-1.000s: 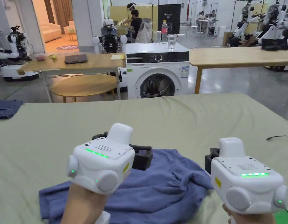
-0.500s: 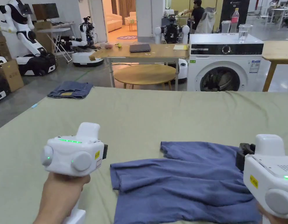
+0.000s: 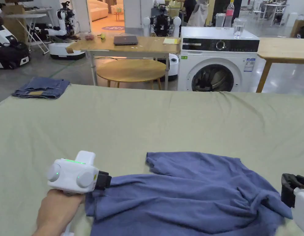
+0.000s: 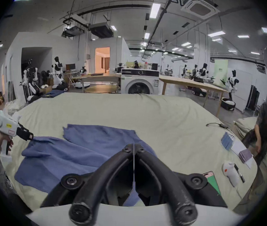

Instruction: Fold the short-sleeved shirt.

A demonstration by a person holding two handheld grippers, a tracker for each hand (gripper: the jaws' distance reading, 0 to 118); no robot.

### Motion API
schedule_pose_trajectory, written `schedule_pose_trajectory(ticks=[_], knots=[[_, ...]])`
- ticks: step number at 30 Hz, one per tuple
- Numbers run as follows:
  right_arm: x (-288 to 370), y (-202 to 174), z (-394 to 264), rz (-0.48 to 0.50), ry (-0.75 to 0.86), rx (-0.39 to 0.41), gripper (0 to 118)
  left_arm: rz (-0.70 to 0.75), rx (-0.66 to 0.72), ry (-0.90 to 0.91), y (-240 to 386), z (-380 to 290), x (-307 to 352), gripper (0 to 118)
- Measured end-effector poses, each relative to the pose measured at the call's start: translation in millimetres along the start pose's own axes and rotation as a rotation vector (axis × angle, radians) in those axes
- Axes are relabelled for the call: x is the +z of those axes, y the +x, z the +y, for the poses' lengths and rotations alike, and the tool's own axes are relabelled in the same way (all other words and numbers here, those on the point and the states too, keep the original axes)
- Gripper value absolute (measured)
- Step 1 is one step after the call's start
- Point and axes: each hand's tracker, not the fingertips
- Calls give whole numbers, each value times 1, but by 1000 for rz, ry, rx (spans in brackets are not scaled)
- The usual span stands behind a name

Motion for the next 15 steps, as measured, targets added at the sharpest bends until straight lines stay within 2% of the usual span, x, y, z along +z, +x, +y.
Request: schedule_pose_trajectory(ticks=[4, 6, 8, 9, 10, 11, 12, 13, 14, 15], knots=[[-16, 32, -9, -45, -87, -39, 0, 5, 32, -92, 9, 1, -15, 117], [-28, 48, -16, -57, -147, -78, 0, -43, 31, -160, 12, -2, -17, 108], [-38, 58, -21, -49, -209, -107, 0, -56, 59, -132, 13, -1, -5, 101], [-45, 62, -25, -43, -229, -124, 0, -136, 40, -127, 16, 0, 2, 79], [-51, 65, -27, -39, -233, -133, 4, -135, -3, -106, 18, 2, 13, 58], [-57, 68, -29, -11, -238, -158, 24, -99, -57, -70, 24, 3, 22, 33], [-65, 69, -30, 16, -261, -185, 70, -58, -88, -48, 29, 4, 30, 1], [-73, 69, -31, 27, -287, -194, 103, -61, -78, -24, 28, 5, 37, 1], [-80, 70, -32, 45, -299, -206, 118, -101, -44, -20, 23, 10, 42, 0], [-84, 70, -31, 39, -275, -214, 118, -111, -23, -21, 23, 12, 48, 0]])
